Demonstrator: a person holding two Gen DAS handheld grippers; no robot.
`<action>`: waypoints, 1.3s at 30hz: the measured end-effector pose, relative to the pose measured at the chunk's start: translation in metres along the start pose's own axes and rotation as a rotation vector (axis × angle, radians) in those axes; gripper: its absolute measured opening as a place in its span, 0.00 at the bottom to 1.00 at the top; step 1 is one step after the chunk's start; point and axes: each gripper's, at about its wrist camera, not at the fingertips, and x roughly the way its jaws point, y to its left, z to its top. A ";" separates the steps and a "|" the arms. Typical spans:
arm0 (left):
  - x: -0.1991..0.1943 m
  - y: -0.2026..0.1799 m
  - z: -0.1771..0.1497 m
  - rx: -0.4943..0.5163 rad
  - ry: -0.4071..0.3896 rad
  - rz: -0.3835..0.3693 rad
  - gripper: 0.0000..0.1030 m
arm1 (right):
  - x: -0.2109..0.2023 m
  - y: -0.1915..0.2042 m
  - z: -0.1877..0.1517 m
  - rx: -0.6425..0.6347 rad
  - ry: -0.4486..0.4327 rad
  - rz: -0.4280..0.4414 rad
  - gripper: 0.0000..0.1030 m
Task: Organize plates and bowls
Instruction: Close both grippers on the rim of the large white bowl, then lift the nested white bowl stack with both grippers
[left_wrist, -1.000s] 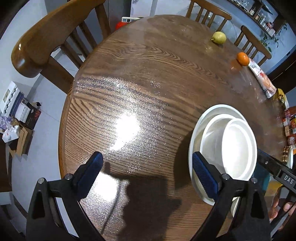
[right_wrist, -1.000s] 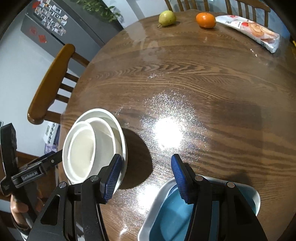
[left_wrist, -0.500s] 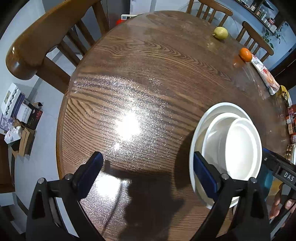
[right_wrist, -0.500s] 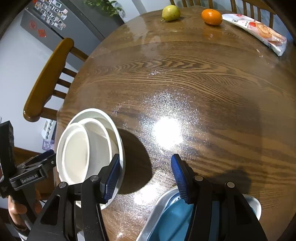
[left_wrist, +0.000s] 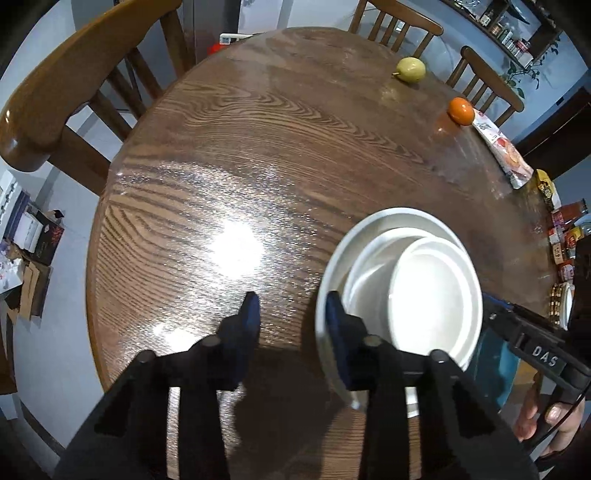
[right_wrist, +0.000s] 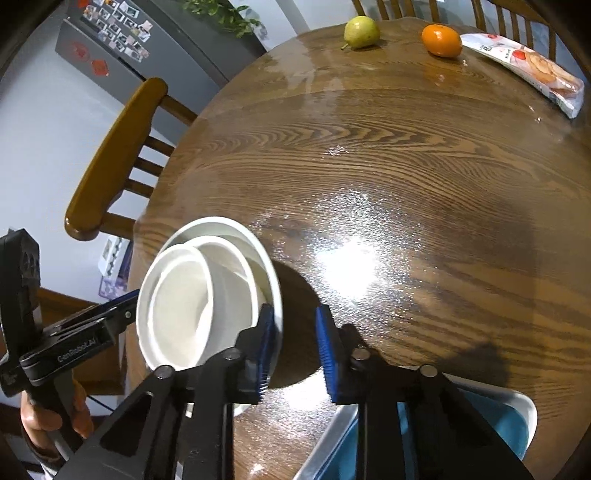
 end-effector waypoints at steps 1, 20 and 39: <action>0.000 0.000 0.000 -0.007 0.002 -0.004 0.26 | 0.000 0.001 0.000 0.000 -0.002 0.004 0.19; -0.001 -0.024 -0.008 0.016 -0.076 0.071 0.02 | -0.002 0.000 -0.006 0.026 -0.036 0.055 0.09; -0.004 -0.033 -0.019 0.041 -0.153 0.138 0.02 | -0.003 0.007 -0.008 0.013 -0.061 0.009 0.09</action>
